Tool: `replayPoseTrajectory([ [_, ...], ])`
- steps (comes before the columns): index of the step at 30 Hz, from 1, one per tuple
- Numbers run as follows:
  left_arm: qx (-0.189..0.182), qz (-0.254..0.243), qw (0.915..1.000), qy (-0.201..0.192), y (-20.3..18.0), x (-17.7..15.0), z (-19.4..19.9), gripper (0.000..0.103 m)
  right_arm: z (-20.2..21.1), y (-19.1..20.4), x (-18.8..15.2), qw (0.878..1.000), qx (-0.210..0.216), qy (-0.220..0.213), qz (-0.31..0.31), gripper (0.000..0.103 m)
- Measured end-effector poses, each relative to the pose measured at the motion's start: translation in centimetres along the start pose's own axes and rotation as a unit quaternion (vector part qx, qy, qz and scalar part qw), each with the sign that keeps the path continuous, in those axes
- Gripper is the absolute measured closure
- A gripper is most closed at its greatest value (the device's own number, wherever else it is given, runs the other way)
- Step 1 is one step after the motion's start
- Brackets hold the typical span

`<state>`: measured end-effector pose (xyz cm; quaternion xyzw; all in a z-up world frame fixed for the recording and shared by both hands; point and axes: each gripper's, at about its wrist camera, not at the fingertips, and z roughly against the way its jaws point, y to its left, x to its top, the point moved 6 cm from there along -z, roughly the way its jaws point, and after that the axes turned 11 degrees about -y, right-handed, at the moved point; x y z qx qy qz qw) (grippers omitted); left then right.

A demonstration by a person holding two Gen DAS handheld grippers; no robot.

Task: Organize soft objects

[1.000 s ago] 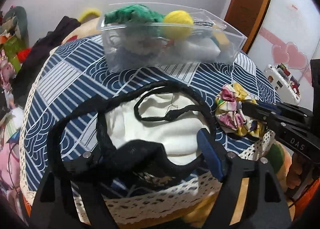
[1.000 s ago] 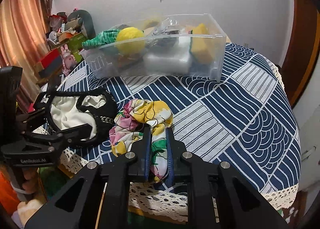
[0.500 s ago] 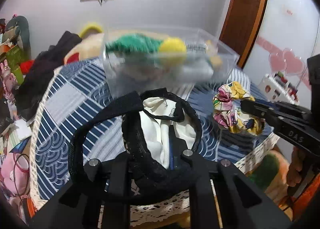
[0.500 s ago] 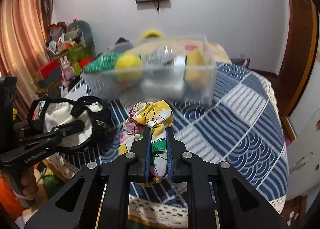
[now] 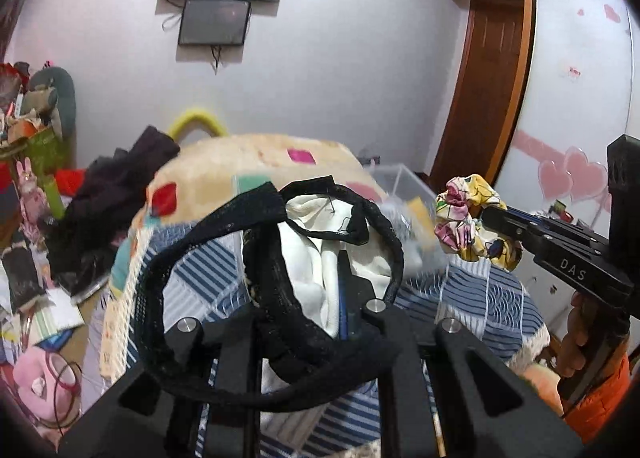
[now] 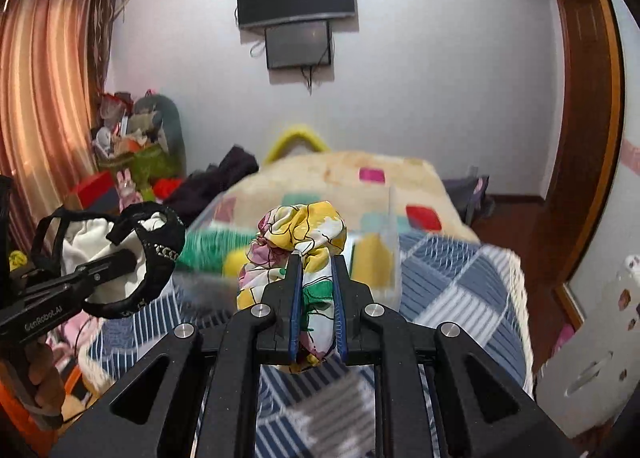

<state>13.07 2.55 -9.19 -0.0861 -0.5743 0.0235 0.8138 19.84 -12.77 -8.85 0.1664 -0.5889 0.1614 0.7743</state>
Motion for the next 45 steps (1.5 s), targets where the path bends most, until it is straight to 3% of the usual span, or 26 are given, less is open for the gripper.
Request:
replayPoseTrajectory([
  [8, 0.022, -0.008, 0.999, -0.039, 0.7, 3.8, -2.3, 0.089, -2.9, 0.5, 2.2, 1.0, -0.003, -0.028, -0.003, 0.09],
  [14, 0.019, 0.019, 0.9994, -0.019, 2.0, 4.2, -6.7, 0.089, -6.4, 1.5, 2.4, 1.0, 0.002, -0.016, -0.005, 0.09],
  [19, 0.016, 0.031, 0.9994, 0.004, 2.6, 4.0, -10.2, 0.088, -9.7, 2.1, 1.0, 1.0, 0.01, 0.023, -0.003, 0.09],
  [22, 0.017, 0.037, 0.999, 0.02, 2.7, 3.7, -12.1, 0.08, -10.8, 2.2, -0.5, 0.999, 0.01, 0.052, 0.0, 0.09],
  [25, 0.021, 0.036, 0.9981, 0.044, 2.8, 2.8, -13.6, 0.065, -11.1, 2.0, -1.9, 0.997, 0.006, 0.077, 0.008, 0.088],
  [28, 0.017, 0.045, 0.9974, 0.054, 3.0, 1.9, -13.8, 0.057, -10.7, 1.7, -2.1, 0.997, 0.005, 0.082, 0.012, 0.08],
  [31, 0.02, 0.045, 0.9975, 0.05, 3.1, 1.7, -13.2, 0.052, -9.7, 1.5, -1.5, 0.997, 0.005, 0.074, 0.014, 0.067],
  [33, 0.018, 0.047, 0.9976, 0.047, 3.1, 1.8, -12.6, 0.042, -8.4, 1.5, -0.8, 0.998, 0.002, 0.058, 0.017, 0.058],
  [37, 0.012, 0.051, 0.9982, 0.028, 2.9, 2.7, -10.9, 0.035, -6.9, 1.6, 0.8, 0.999, -0.001, 0.031, 0.026, 0.05],
  [42, 0.017, 0.024, 0.9995, -0.009, 1.9, 4.5, -8.3, 0.019, -4.2, 1.6, 2.5, 1.0, -0.002, -0.004, 0.026, 0.046],
  [45, 0.016, 0.013, 0.9992, -0.035, 1.1, 5.3, -6.2, 0.016, -2.9, 1.5, 3.2, 0.999, -0.006, -0.025, 0.021, 0.038],
])
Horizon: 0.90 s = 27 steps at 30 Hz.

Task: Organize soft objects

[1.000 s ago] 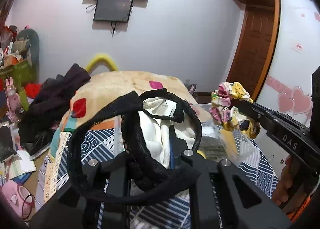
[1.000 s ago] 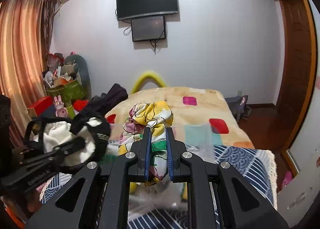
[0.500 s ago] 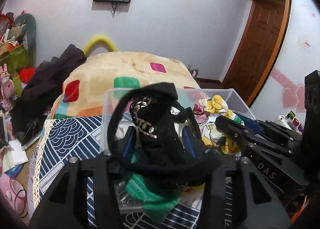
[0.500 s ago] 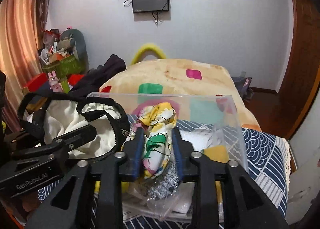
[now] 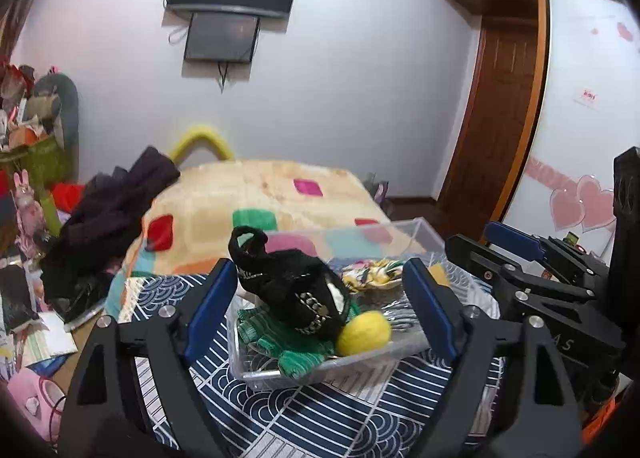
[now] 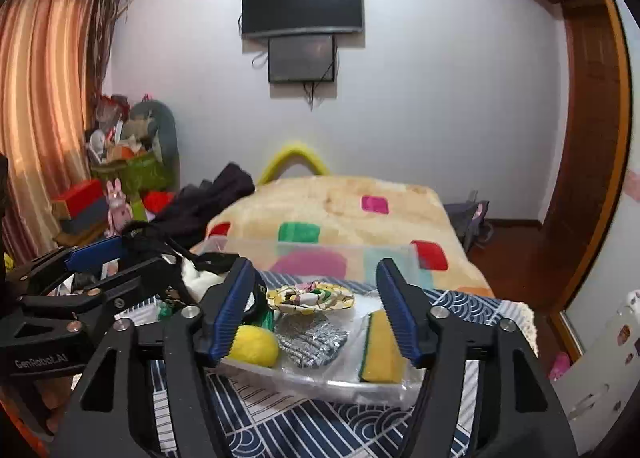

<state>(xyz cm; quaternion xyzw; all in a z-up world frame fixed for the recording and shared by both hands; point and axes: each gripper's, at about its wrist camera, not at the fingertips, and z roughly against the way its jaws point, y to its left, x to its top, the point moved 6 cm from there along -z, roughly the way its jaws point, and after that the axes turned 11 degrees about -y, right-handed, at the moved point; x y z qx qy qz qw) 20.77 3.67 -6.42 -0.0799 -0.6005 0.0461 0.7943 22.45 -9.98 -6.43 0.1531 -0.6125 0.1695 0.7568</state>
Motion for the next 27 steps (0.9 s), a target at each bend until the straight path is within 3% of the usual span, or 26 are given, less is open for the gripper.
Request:
replayPoseTrajectory([
  [6, 0.005, -0.016, 0.9988, -0.046, -1.1, 1.3, 3.9, 0.007, 3.1, -0.6, 1.1, 0.999, -0.009, -0.051, -0.015, 0.021],
  [11, 0.004, -0.027, 0.9965, -0.079, -2.1, 1.9, 6.7, 0.003, 4.5, -0.1, 1.8, 0.997, -0.005, -0.072, -0.003, 0.02],
  [15, -0.001, -0.029, 0.9957, -0.089, -2.4, 2.2, 8.2, 0.002, 5.3, 0.6, 2.1, 0.996, 0.002, -0.088, 0.0, 0.01],
  [27, 0.006, -0.041, 0.9939, -0.103, -2.9, 2.1, 9.6, 0.002, 6.1, 1.3, 1.5, 0.995, 0.003, -0.099, 0.001, 0.009],
])
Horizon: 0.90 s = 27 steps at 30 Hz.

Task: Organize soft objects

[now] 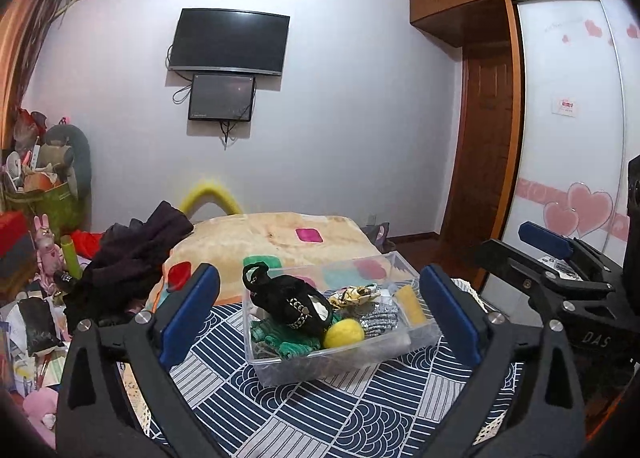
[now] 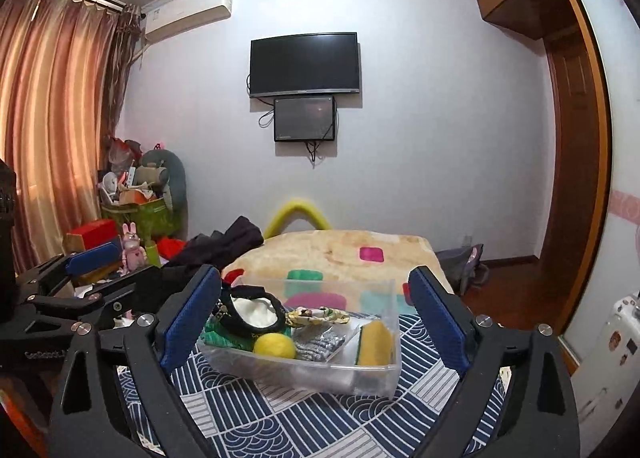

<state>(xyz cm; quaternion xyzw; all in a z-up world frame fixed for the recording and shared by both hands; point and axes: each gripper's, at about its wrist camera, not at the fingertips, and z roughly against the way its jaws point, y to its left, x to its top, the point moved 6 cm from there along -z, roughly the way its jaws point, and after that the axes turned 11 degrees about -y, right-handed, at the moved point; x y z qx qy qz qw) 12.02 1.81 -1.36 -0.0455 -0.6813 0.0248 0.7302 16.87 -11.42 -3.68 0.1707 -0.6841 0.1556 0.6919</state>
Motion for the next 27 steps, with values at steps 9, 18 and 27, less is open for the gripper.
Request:
replayPoseTrajectory([
  [9, 0.002, -0.005, 1.0, -0.001, -0.22, -0.07, 0.04, 0.001, 0.32, 0.02, 0.01, 1.0, 0.001, -0.003, -0.004, 0.008],
  [18, 0.001, -0.011, 0.9999, -0.006, -0.67, 0.06, 0.5, 0.001, 0.71, -0.23, -0.13, 1.0, 0.0, -0.006, -0.007, 0.006],
  [27, 0.001, -0.009, 0.9999, -0.008, -0.66, 0.2, 0.62, 0.001, 0.7, -0.25, -0.14, 1.0, 0.0, -0.006, -0.007, 0.006],
])
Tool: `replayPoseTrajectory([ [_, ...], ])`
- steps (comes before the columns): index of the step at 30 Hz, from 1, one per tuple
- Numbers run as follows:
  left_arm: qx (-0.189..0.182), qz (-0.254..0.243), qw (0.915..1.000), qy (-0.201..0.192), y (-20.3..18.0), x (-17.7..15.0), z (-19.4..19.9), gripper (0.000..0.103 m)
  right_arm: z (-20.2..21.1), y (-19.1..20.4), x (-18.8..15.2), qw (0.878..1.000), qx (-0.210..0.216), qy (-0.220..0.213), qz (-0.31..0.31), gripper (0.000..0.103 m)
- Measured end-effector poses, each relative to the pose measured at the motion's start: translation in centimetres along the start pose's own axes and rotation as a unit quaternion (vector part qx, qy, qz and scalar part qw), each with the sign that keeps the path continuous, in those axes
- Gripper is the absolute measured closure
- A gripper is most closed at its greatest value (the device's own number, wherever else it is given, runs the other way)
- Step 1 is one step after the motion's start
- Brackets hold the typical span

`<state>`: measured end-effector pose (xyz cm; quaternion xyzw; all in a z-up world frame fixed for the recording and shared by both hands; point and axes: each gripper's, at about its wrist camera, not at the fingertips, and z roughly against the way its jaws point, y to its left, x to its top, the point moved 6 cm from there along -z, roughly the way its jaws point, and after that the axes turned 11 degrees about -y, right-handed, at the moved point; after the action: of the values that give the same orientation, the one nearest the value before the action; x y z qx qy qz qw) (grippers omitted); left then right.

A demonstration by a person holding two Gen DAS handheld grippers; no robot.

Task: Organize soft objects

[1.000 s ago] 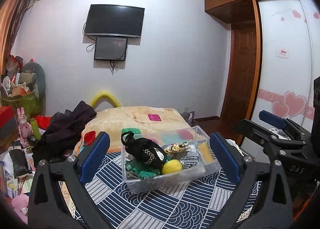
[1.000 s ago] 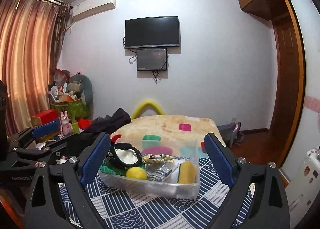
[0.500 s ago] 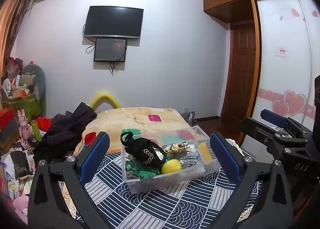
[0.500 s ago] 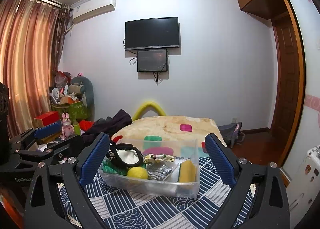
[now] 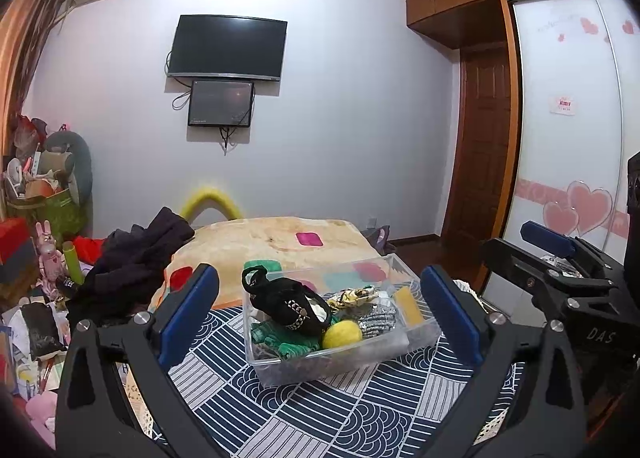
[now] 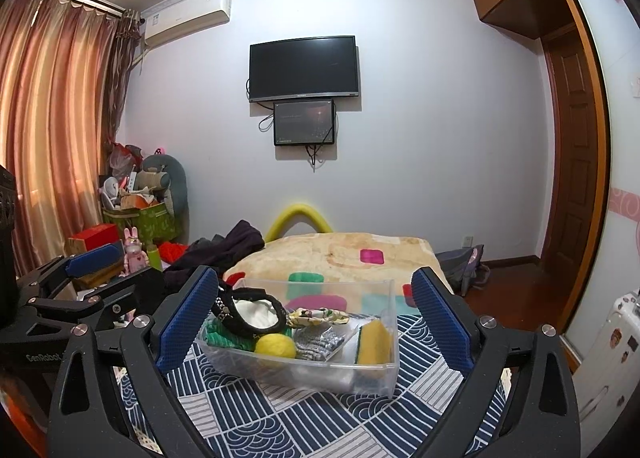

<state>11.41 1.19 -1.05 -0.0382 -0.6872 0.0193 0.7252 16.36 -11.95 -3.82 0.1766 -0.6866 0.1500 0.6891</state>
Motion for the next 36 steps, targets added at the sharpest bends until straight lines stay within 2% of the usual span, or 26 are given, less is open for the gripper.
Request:
replayPoseTrajectory([
  [18, 0.003, 0.002, 1.0, -0.002, 0.09, 0.11, 0.15, 0.001, 0.16, -0.04, 0.19, 1.0, 0.0, 0.0, 0.0, 0.005],
  [36, -0.013, 0.008, 0.9999, -0.001, -0.39, 0.19, 0.39, 0.001, 0.49, 0.29, 0.22, 1.0, 0.002, 0.003, -0.001, 0.005],
])
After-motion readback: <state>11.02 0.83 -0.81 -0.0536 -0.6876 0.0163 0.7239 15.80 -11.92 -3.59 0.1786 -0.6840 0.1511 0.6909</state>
